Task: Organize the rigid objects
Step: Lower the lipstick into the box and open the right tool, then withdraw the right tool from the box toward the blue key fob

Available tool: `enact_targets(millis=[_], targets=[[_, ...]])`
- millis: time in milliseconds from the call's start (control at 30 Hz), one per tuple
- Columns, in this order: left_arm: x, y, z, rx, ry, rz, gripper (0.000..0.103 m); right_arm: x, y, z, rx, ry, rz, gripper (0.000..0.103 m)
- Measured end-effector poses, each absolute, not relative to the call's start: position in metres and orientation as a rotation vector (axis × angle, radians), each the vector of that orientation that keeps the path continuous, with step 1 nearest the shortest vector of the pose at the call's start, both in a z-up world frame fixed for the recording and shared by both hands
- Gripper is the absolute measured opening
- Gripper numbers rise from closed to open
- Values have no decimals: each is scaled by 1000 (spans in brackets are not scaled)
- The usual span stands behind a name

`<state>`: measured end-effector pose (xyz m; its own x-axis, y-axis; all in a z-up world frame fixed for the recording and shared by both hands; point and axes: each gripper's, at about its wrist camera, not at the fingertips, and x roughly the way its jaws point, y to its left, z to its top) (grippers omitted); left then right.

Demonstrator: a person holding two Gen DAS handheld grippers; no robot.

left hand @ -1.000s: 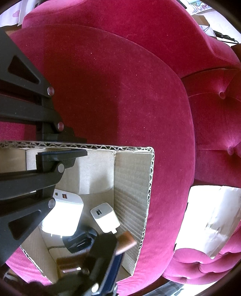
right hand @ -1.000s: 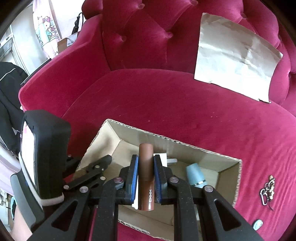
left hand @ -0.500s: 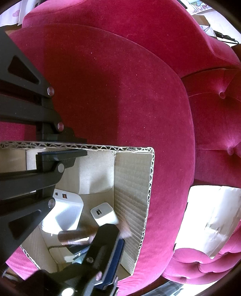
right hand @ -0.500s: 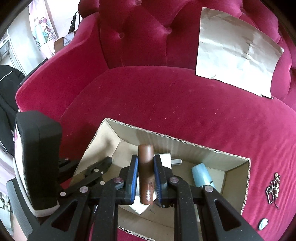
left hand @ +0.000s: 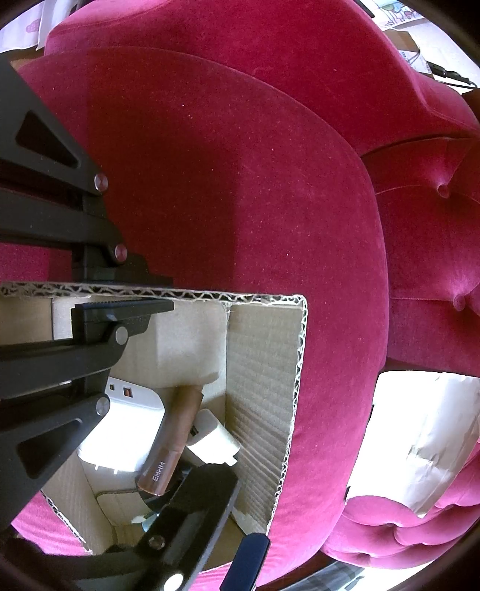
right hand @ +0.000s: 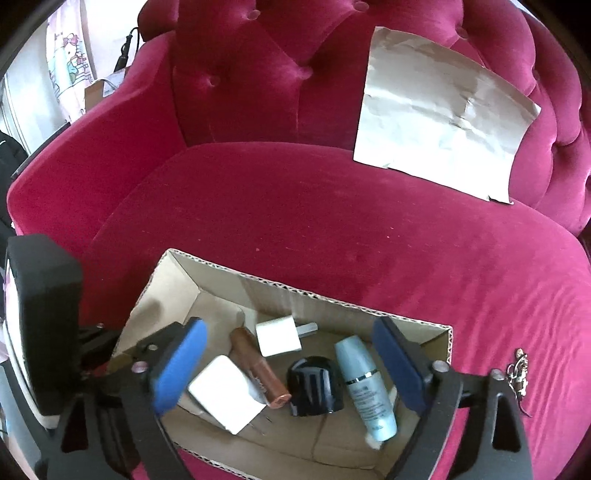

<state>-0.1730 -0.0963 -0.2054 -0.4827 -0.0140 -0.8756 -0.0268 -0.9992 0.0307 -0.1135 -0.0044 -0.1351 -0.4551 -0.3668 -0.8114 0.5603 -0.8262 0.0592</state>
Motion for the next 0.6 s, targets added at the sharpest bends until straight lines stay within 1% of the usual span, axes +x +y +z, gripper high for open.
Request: enact_targets(millis=[100, 600], targets=[[-172, -96, -206, -1593, 64, 2698, 5, -115, -2, -134, 1192, 284, -2281, 103], [-171, -94, -206, -1595, 63, 2697, 5, -111, 15, -124, 1167, 316, -2282, 103]])
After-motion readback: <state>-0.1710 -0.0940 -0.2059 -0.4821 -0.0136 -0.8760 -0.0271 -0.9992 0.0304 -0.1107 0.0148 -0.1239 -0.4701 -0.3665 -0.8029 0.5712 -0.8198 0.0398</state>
